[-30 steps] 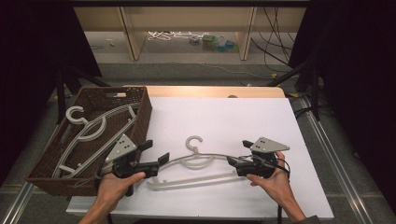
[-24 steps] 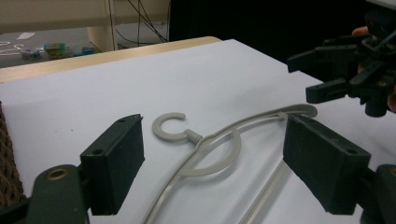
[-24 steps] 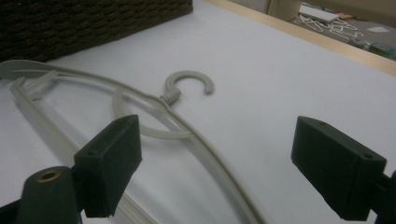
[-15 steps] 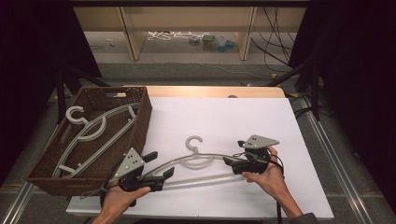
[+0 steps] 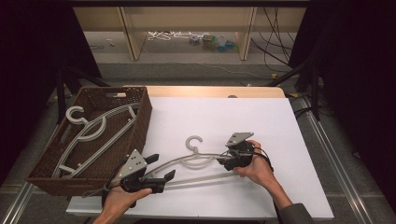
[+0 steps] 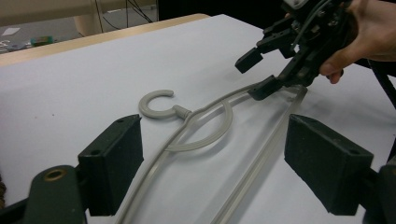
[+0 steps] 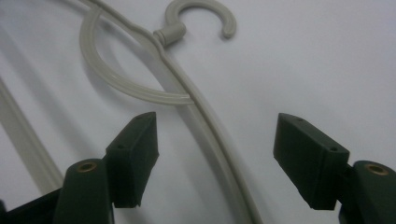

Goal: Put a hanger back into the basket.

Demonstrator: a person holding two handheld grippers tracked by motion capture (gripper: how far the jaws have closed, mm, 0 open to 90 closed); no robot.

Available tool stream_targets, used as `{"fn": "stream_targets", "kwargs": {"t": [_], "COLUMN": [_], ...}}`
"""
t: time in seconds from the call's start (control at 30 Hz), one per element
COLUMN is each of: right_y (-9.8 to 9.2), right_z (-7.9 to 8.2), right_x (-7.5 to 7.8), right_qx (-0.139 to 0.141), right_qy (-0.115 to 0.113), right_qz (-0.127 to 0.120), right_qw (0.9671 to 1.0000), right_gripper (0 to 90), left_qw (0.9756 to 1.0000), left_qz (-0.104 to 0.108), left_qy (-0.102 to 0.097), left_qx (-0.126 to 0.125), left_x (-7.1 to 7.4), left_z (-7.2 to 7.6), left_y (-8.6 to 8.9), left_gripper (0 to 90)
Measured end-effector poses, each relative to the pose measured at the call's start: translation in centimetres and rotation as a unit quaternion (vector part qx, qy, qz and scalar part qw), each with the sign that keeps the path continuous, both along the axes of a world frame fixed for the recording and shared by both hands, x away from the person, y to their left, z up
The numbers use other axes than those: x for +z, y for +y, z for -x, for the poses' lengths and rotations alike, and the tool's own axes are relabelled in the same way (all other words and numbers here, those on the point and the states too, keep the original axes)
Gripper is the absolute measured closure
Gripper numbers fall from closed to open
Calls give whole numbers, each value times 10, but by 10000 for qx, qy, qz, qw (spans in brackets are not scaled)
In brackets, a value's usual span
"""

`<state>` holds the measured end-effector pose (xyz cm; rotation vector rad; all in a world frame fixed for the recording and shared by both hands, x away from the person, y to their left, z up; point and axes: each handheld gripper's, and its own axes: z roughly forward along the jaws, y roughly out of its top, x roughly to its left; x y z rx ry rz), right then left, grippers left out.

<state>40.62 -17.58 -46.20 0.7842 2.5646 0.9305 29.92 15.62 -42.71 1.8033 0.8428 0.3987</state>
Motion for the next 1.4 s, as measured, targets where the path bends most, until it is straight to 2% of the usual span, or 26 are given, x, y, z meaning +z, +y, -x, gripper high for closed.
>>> {"fn": "stream_targets", "kwargs": {"t": [0.1,0.2,0.3,0.33,0.4,0.57,0.67,0.73,0.8,0.87,1.0,1.03,1.07,1.13,1.17,1.23,1.3,1.37,1.4], "right_y": [4,7,11,11,14,18,19,21,21,21,24,24,26,26,28,28,28,31,31], "right_z": [-7,-11,-17,-17,-23,-24,-25,-25,-27,-28,-28,-28,-28,-28,-26,-26,-25,-22,-22], "right_x": [-3,-5,-7,-7,-9,-10,-9,-10,-9,-9,-8,-8,-7,-7,-7,-7,-7,-5,-5], "right_qx": [39,49,143,143,281,418,491,443,533,557,675,675,762,838,1018,1203,1237,1439,1439], "right_qy": [103,161,402,402,423,639,708,694,792,835,814,814,801,753,647,575,539,404,404], "right_qz": [123,152,250,250,355,580,603,611,622,637,748,748,850,903,999,1054,1073,1294,1294], "right_qw": [9999,9997,9988,9988,9981,9954,9945,9947,9935,9929,9916,9916,9902,9895,9877,9854,9850,9803,9803], "right_gripper": [361,384,455,455,525,610,643,653,680,688,726,726,738,746,764,777,786,803,803], "left_qw": [10000,10000,10000,10000,10000,10000,10000,10000,10000,9999,9999,9999,9999,9999,9999,9998,9999,9998,9998], "left_qz": [-60,17,22,22,-19,-15,-12,-33,-77,-124,-103,-154,-110,-124,-116,-153,-135,-176,-176], "left_qy": [-11,57,35,35,47,18,45,54,44,27,59,37,76,80,81,92,102,71,71], "left_qx": [-35,34,28,28,40,39,27,37,-32,2,9,-13,12,15,-17,17,30,-10,-10], "left_x": [0,-1,-2,-2,-2,-2,-2,-2,-4,-4,-4,-4,-5,-5,-6,-6,-6,-7,-7], "left_z": [0,-1,-2,-2,-2,-3,-2,-2,-3,-4,-3,-4,-4,-4,-5,-6,-6,-8,-8], "left_y": [1,1,2,2,3,4,3,2,2,3,3,4,3,3,3,3,3,5,5], "left_gripper": [189,189,189,189,189,189,190,190,189,189,190,190,189,189,190,190,190,192,193]}}
